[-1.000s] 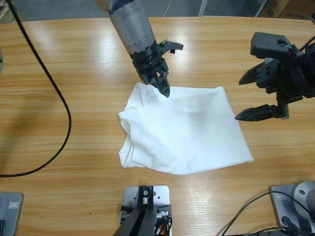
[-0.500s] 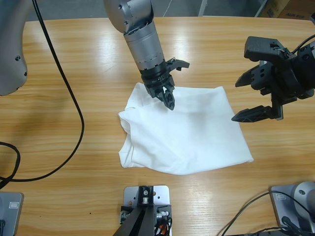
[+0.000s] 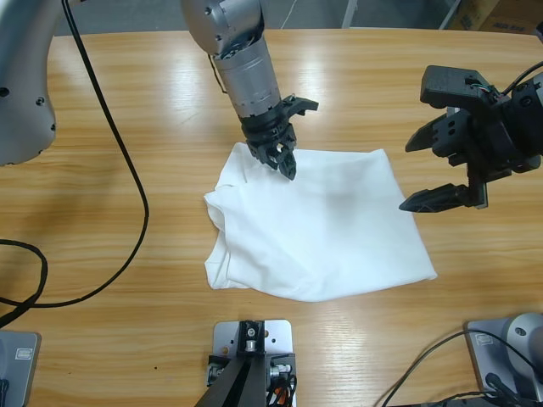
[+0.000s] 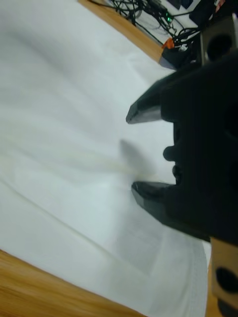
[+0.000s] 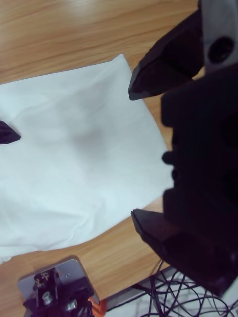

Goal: Fold clothes

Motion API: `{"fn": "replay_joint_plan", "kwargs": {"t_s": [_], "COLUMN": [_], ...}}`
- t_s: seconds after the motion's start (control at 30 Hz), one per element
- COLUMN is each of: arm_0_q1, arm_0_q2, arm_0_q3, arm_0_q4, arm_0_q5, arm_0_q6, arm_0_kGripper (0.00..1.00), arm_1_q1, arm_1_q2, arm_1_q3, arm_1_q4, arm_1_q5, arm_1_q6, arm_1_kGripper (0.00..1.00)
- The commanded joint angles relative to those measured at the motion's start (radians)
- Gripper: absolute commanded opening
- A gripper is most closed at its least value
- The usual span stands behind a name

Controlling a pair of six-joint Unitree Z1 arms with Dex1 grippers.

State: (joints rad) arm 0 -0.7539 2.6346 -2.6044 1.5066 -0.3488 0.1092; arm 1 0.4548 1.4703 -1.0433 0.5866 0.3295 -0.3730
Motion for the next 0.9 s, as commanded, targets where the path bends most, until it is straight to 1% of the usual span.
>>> {"fn": "replay_joint_plan", "kwargs": {"t_s": [0.03,0.23,0.37,0.47,0.5,0.53,0.57,0.67,0.77,0.9], "arm_0_q1": [0.01,0.01,0.01,0.01,0.01,0.01,0.01,0.009,0.008,0.002], "arm_0_q2": [0.082,0.079,0.072,0.069,0.068,0.067,0.068,0.07,0.067,0.06], "arm_0_q3": [0.028,0.039,0.088,0.098,0.098,0.097,0.097,0.094,0.066,-0.008], "arm_0_q4": [0.13,0.138,0.15,0.15,0.15,0.15,0.15,0.152,0.152,0.152], "arm_0_q5": [-0.037,-0.034,-0.105,-0.119,-0.118,-0.118,-0.115,-0.111,-0.091,0.032], "arm_0_q6": [-0.005,-0.006,-0.005,-0.003,0.004,0.013,0.023,0.032,0.033,0.033], "arm_0_kGripper": [0.416,0.416,0.402,0.395,0.288,0.209,0.012,0.0,0.0,0.0], "arm_1_q1": [-0.019,-0.019,-0.019,-0.019,-0.019,-0.019,-0.019,-0.019,-0.019,-0.019], "arm_1_q2": [0.029,0.024,0.027,0.028,0.028,0.028,0.028,0.028,0.03,0.03], "arm_1_q3": [0.032,0.035,0.035,0.035,0.035,0.035,0.037,0.037,0.039,0.046], "arm_1_q4": [-0.009,-0.008,-0.01,-0.011,-0.011,-0.011,-0.011,-0.011,-0.013,-0.023], "arm_1_q5": [0.016,0.017,0.017,0.017,0.017,0.017,0.017,0.017,0.017,0.017], "arm_1_q6": [-0.004,-0.004,-0.004,-0.004,-0.004,-0.004,-0.004,-0.002,0.003,0.013], "arm_1_kGripper": [0.89,0.89,0.89,0.89,0.89,0.89,0.89,0.885,0.888,0.886]}}
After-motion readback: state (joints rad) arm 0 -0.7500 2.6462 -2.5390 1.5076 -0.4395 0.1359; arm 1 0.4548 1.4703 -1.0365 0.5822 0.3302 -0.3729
